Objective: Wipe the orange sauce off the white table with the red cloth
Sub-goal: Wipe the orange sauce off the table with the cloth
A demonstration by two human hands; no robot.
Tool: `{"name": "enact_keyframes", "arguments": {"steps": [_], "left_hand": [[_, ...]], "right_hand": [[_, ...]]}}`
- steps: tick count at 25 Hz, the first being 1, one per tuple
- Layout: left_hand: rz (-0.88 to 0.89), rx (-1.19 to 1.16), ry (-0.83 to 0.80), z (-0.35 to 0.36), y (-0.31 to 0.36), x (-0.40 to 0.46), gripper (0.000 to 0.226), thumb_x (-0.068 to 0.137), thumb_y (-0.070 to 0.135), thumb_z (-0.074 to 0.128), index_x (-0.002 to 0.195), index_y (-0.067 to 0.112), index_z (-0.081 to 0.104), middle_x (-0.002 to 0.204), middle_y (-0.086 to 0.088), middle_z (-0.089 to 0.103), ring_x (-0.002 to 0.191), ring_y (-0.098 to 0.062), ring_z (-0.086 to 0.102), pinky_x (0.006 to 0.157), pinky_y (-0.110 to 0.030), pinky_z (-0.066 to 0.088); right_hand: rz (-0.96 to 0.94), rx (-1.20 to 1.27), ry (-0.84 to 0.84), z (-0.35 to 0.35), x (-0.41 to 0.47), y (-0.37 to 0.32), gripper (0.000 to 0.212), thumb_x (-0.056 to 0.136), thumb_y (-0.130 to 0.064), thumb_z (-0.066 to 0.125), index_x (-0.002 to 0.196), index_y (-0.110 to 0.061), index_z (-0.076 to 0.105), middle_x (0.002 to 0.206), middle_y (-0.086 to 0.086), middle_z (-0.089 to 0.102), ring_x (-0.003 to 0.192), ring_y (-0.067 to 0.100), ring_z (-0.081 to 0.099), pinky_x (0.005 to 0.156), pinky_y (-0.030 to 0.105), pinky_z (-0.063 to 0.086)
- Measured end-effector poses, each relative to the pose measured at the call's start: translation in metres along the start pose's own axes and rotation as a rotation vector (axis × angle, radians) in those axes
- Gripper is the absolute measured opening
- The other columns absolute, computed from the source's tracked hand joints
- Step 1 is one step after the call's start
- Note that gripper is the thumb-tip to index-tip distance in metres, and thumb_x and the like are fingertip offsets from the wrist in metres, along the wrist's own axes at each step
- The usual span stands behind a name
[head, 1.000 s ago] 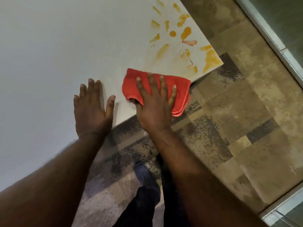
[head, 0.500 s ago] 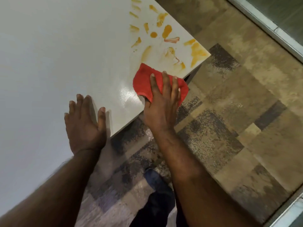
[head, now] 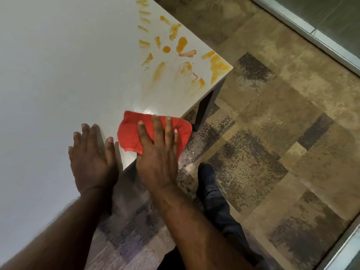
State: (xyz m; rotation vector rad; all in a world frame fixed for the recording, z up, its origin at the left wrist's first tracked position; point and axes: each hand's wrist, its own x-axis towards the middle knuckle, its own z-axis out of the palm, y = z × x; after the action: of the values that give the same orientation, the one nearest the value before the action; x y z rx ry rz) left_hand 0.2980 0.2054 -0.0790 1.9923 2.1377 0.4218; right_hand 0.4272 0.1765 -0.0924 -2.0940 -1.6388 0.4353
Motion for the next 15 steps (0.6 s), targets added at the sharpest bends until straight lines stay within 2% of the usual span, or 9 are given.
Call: {"name": "enact_keyframes", "arguments": {"steps": [3,6,8,10,12,14,15], "left_hand": [[0.004,0.011,0.001,0.0,-0.001,0.001,0.067,0.097,0.052,0.026,0.151,0.013,0.035,0.161,-0.01,0.026,0.15,-0.031,0.018,0.12,-0.049,0.011],[0.012,0.006,0.0,0.001,-0.001,0.002,0.07,0.096,0.056,0.025,0.15,0.014,0.035,0.161,-0.01,0.027,0.149,-0.031,0.019,0.119,-0.05,0.012],[0.015,0.006,-0.001,0.002,-0.003,0.002,0.07,0.096,0.058,0.023,0.149,0.015,0.035,0.161,-0.01,0.028,0.149,-0.031,0.018,0.119,-0.049,0.012],[0.015,0.005,-0.002,0.003,-0.005,0.002,0.07,0.096,0.058,0.023,0.149,0.015,0.035,0.161,-0.01,0.028,0.149,-0.031,0.019,0.119,-0.049,0.013],[0.02,0.013,0.0,0.004,-0.007,0.003,0.069,0.096,0.057,0.024,0.149,0.015,0.035,0.16,-0.011,0.028,0.149,-0.032,0.019,0.119,-0.049,0.013],[0.032,0.022,0.0,0.005,-0.01,0.004,0.068,0.097,0.056,0.024,0.149,0.014,0.035,0.16,-0.012,0.028,0.149,-0.032,0.02,0.118,-0.05,0.014],[0.035,0.022,0.0,0.006,-0.011,0.004,0.068,0.097,0.057,0.024,0.149,0.014,0.035,0.16,-0.012,0.028,0.149,-0.032,0.019,0.118,-0.05,0.014]], "right_hand": [[0.078,0.024,0.057,-0.007,0.025,0.02,0.071,0.085,-0.031,0.065,0.148,-0.025,0.033,0.159,0.011,0.025,0.149,0.035,0.006,0.12,0.052,0.013],[0.223,0.073,0.189,-0.014,0.053,0.039,0.084,0.082,-0.03,0.071,0.152,-0.018,0.025,0.158,0.013,0.025,0.149,0.034,0.008,0.119,0.047,0.019],[0.351,0.163,0.27,-0.013,0.064,0.035,0.091,0.082,-0.018,0.071,0.153,-0.01,0.015,0.16,0.014,0.017,0.149,0.033,0.006,0.117,0.045,0.018],[0.493,0.308,0.315,-0.007,0.059,0.018,0.092,0.083,-0.007,0.065,0.154,-0.011,0.006,0.163,0.013,0.004,0.15,0.03,0.004,0.114,0.043,0.018],[0.593,0.479,0.309,0.002,0.038,-0.006,0.089,0.088,-0.007,0.056,0.155,-0.019,-0.001,0.164,0.005,-0.006,0.149,0.02,0.001,0.114,0.032,0.014],[0.588,0.579,0.302,0.011,0.011,-0.029,0.083,0.091,-0.01,0.049,0.155,-0.023,-0.003,0.164,0.0,-0.007,0.148,0.012,-0.001,0.114,0.016,0.007],[0.573,0.616,0.308,0.014,0.002,-0.037,0.082,0.091,-0.009,0.048,0.155,-0.023,-0.001,0.164,-0.001,-0.005,0.149,0.012,0.0,0.115,0.015,0.007]]}}
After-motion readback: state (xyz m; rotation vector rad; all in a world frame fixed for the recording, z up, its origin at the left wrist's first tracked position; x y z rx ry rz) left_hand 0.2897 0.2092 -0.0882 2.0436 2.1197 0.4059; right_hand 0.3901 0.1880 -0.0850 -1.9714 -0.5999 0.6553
